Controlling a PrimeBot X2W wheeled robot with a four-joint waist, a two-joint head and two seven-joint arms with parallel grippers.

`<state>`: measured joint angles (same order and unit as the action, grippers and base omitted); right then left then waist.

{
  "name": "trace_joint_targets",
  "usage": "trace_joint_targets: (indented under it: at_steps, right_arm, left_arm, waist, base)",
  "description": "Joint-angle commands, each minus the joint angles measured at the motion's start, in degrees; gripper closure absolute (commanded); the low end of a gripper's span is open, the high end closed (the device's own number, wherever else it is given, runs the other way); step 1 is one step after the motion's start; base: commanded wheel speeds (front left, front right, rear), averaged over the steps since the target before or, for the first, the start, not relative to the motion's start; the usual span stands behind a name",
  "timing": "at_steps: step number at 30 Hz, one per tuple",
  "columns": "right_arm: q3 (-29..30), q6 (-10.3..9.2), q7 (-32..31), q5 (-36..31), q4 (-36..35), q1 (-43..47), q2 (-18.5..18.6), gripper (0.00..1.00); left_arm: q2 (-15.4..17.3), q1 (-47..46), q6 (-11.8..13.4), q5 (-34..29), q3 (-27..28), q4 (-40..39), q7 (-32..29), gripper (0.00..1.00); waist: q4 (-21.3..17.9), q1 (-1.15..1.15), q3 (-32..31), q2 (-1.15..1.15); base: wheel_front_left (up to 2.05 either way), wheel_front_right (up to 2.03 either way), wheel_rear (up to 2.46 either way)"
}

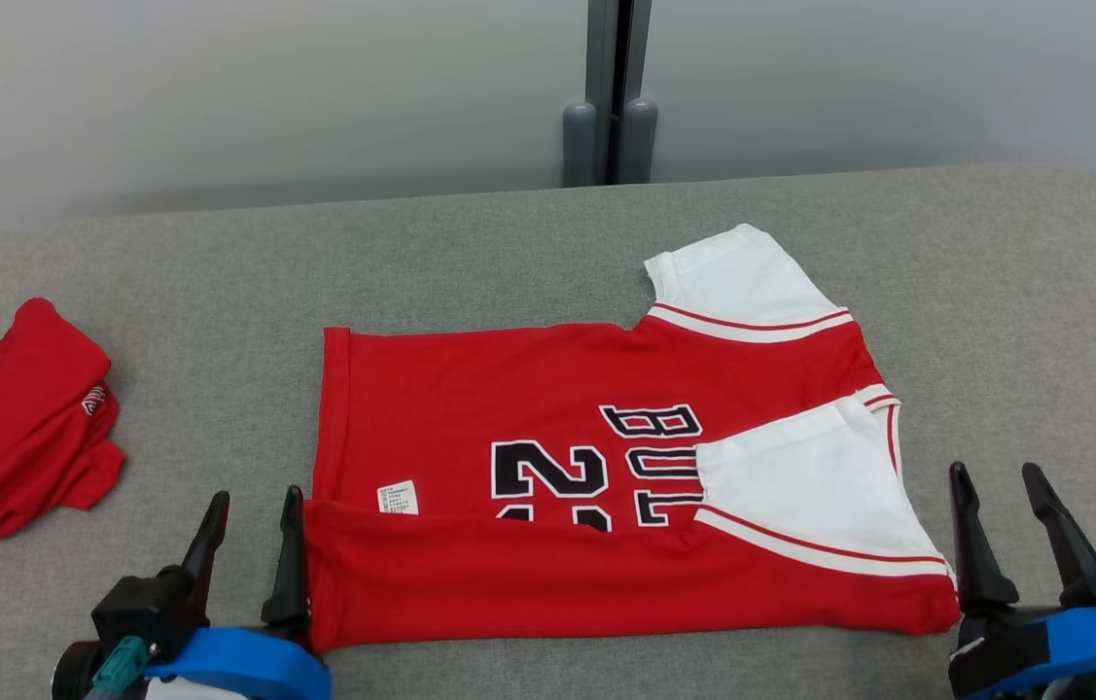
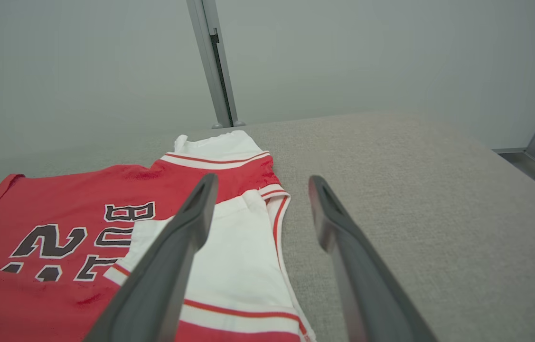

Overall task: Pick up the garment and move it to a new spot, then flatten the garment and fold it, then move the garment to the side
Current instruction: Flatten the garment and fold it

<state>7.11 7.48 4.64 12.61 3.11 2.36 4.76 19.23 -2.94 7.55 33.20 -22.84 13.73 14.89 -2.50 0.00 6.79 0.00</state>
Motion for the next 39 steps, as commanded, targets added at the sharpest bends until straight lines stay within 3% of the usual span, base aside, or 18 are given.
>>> trace_joint_targets:
  at_steps: [1,6,16,26,39]
  right_arm:
    - [-0.2,0.03,0.9,-0.5,-0.3,-1.3,-0.4,0.0]
    - [-0.8,0.03,3.6,-1.7,-0.3,-3.6,-1.3,0.0]
    - [-3.2,0.03,5.2,-3.1,1.0,-4.2,-1.9,0.0]
    - [-7.3,0.03,6.0,-1.2,2.5,-3.9,-1.8,0.0]
    - [-6.4,0.03,6.3,-1.9,4.1,-5.0,-1.9,0.0]
  left_arm:
    - [-0.4,-1.4,-0.2,-0.7,0.7,-0.5,0.3,0.0]
    - [-1.7,-2.5,-0.5,-3.9,4.6,-2.8,0.3,0.0]
    - [-4.2,-2.8,-3.6,-8.6,11.3,-2.5,0.4,0.0]
    - [-5.5,-1.5,-6.5,-12.4,13.4,0.2,0.4,0.0]
    - [-7.4,-2.5,-8.6,-14.9,15.8,2.1,0.4,0.0]
  waist:
    - [0.0,0.0,-0.1,0.0]
    - [0.0,0.0,-0.8,0.0]
    - [0.4,0.0,-2.9,0.0]
    - [1.3,0.0,-3.1,0.0]
    - [1.4,0.0,-2.9,0.0]
  base:
    - [0.0,0.0,0.0]
    - [0.0,0.0,0.0]
    - [0.0,0.0,0.0]
    - [0.0,0.0,0.0]
    - [0.0,0.0,0.0]
